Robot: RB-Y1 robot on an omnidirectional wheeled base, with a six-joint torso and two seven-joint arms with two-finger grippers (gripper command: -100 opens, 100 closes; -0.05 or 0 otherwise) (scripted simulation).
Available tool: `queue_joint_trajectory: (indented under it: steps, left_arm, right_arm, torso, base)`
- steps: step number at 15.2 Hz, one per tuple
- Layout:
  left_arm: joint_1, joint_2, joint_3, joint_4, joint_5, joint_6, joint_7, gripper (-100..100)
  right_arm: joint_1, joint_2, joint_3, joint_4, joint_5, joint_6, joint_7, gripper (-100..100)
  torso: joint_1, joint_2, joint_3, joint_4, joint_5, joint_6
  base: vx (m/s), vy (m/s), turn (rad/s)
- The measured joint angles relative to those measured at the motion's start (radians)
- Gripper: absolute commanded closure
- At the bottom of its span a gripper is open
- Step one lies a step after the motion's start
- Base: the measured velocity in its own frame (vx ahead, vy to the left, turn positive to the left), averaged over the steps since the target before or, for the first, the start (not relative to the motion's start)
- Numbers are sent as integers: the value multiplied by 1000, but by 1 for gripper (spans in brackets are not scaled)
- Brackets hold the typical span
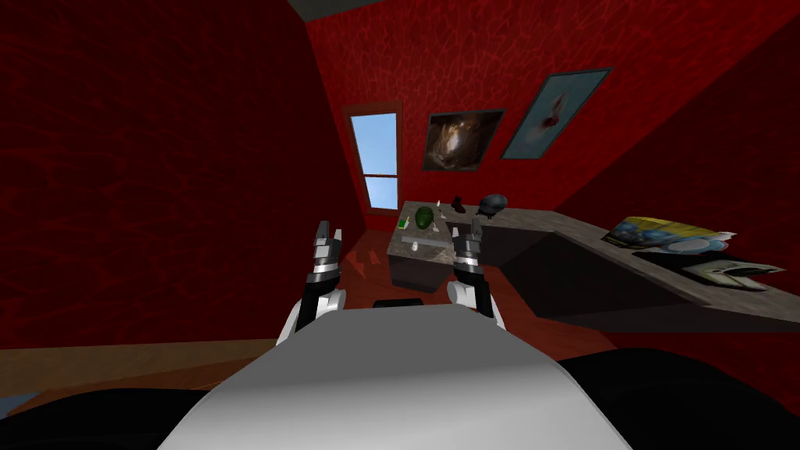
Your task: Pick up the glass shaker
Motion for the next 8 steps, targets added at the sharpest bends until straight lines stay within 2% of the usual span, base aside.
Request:
queue_joint_trajectory:
  steps: [4, 8]
  left_arm:
    - [0, 0, 0, 0, 0, 0, 0, 0]
    - [0, 0, 0, 0, 0, 0, 0, 0]
  right_arm:
    - [6, -75, -5, 15, 8, -5, -1, -100]
    - [16, -154, -13, 35, 21, -7, -2, -100]
  torso:
    - [3, 0, 0, 0, 1, 0]
    - [5, 1, 0, 0, 1, 0]
  base:
    - [-4, 46, 41]
    - [-7, 73, 59]
